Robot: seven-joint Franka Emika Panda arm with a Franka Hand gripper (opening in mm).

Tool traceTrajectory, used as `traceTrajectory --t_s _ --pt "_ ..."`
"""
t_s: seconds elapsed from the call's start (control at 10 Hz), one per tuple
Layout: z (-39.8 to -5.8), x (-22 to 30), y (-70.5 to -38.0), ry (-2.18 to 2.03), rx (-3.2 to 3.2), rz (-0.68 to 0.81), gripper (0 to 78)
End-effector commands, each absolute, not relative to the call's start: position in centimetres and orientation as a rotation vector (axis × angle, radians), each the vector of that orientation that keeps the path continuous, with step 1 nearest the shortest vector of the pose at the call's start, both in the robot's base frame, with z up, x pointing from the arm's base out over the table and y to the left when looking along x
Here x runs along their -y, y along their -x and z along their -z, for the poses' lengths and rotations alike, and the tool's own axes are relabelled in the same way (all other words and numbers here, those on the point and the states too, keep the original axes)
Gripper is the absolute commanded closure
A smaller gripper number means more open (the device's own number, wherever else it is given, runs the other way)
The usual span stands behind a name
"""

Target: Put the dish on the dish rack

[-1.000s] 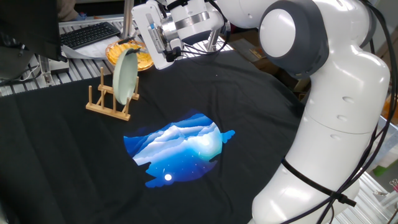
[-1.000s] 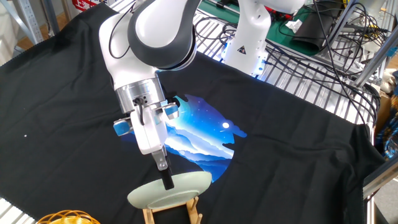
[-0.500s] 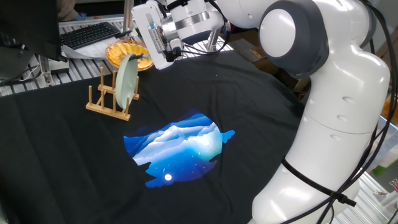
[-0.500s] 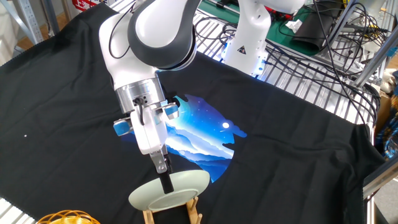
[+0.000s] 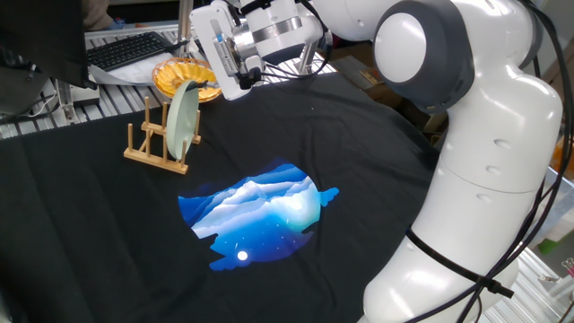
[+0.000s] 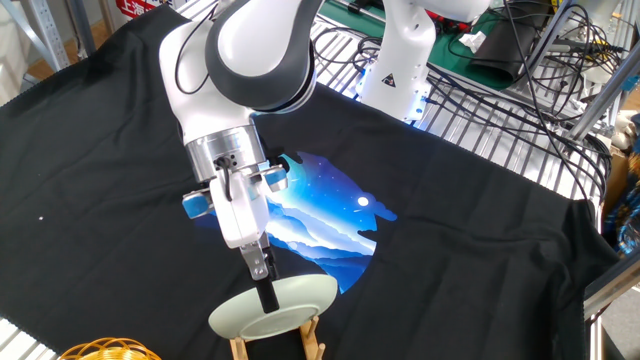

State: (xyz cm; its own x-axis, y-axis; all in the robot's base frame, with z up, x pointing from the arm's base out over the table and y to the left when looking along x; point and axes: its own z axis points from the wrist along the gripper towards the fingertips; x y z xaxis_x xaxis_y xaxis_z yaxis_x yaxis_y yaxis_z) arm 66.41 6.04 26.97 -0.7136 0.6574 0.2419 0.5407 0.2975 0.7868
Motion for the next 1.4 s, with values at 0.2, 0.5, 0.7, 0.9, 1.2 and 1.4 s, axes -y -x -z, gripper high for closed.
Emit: traceTrajectory --t_s 0.2,0.5,0.7,0.9,1.2,1.4 --pt "-29.7 -5.9 -65.5 -1.124 -2.624 -0.935 0.1" --pt "-29.7 -6.0 -65.4 -1.076 -2.626 -0.840 0.1" --pt "-29.7 -6.0 -65.3 -1.063 -2.652 -0.754 0.1" --pt "-29.6 -6.1 -65.1 -1.015 -2.728 -0.604 0.1" --pt "-30.0 -6.1 -64.6 -0.894 -2.872 -0.402 0.1" --pt "-30.4 -6.1 -64.1 -0.819 -2.950 -0.321 0.1"
